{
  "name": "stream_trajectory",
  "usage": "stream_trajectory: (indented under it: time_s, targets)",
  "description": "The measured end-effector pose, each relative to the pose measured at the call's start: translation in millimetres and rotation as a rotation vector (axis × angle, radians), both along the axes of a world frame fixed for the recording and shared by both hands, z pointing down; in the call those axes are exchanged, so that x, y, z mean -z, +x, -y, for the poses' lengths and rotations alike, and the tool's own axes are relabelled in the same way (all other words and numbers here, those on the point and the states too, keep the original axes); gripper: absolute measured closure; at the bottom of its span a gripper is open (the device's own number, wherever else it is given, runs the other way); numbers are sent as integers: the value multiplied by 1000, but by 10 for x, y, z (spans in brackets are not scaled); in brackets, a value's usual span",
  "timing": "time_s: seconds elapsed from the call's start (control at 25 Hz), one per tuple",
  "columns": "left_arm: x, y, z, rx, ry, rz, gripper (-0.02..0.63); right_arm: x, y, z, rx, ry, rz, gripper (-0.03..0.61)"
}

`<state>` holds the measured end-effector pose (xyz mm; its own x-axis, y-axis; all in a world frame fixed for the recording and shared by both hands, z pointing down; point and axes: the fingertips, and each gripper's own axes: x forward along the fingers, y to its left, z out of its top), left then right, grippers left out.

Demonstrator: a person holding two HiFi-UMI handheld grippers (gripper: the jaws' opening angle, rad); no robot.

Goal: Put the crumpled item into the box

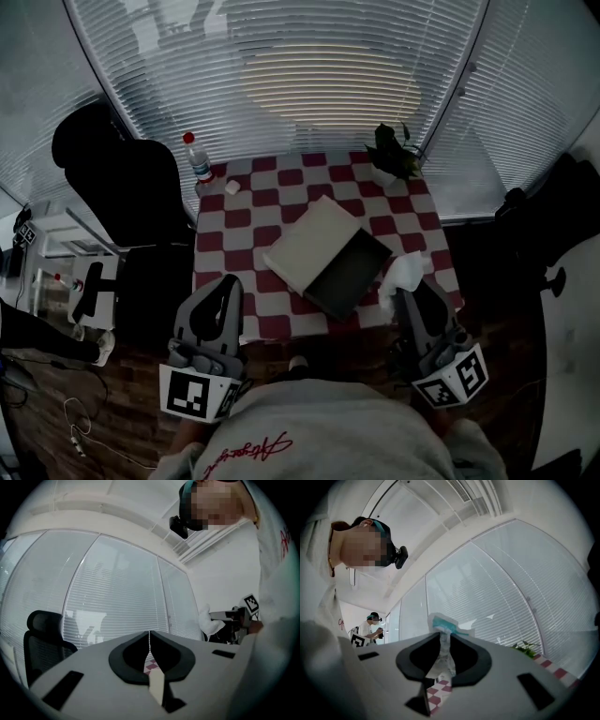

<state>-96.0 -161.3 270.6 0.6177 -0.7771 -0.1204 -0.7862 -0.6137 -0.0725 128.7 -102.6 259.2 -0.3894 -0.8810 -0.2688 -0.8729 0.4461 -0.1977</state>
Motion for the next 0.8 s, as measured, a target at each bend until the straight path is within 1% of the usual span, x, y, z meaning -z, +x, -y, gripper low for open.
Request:
stream_trajectory:
  time_s: [0.2, 0.36, 0.56, 0.8]
  targets:
    - [-59, -37, 146, -12, -34, 0, 594, -34, -80, 145, -2, -15, -4, 500]
    - [-78, -69, 228, -12, -12, -4, 594, -62, -84, 207, -13, -18, -4, 500]
    - [-133, -39, 280, -10, -36, -18, 594, -98, -60, 266, -13, -38, -16, 500]
    - [-107, 36, 285, 9, -43, -27, 594, -64, 44, 296, -4, -42, -32, 500]
